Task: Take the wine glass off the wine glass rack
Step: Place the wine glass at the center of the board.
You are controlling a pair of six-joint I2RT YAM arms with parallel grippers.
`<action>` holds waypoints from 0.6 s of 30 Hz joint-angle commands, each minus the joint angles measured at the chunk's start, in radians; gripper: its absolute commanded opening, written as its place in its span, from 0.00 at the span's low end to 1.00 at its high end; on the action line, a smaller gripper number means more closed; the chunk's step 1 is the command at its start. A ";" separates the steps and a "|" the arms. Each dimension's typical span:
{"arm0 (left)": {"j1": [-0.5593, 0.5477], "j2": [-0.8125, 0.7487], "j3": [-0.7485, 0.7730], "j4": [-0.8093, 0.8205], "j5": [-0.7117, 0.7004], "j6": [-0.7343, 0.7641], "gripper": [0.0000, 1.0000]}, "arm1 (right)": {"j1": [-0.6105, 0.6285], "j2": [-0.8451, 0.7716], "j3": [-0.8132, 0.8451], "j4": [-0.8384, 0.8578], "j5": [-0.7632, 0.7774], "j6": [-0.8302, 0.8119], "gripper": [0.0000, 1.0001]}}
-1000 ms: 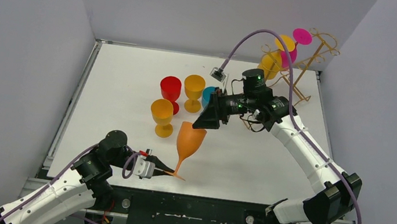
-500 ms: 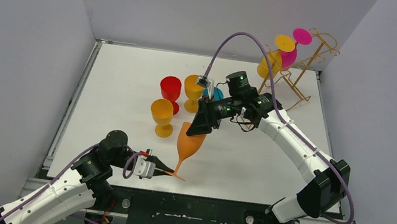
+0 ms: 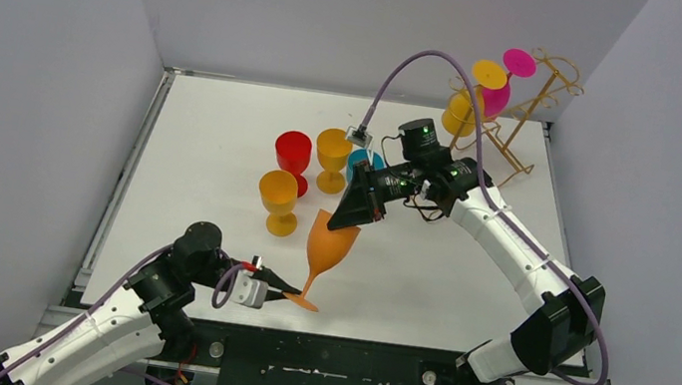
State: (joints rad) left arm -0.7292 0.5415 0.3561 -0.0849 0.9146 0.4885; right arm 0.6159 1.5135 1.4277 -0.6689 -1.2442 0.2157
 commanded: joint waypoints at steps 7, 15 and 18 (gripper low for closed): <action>0.007 -0.011 0.009 0.013 -0.031 -0.039 0.05 | 0.013 -0.079 0.019 0.092 -0.015 0.007 0.00; 0.007 -0.068 -0.021 0.105 -0.037 -0.133 0.48 | 0.025 -0.105 0.010 0.049 0.083 -0.039 0.00; 0.008 -0.076 -0.015 0.106 -0.051 -0.157 0.71 | 0.025 -0.116 0.005 0.006 0.144 -0.083 0.00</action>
State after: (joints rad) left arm -0.7235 0.4808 0.3317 -0.0402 0.8696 0.3897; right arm 0.6434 1.4330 1.4261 -0.6537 -1.1931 0.1986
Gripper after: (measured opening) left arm 0.607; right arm 0.059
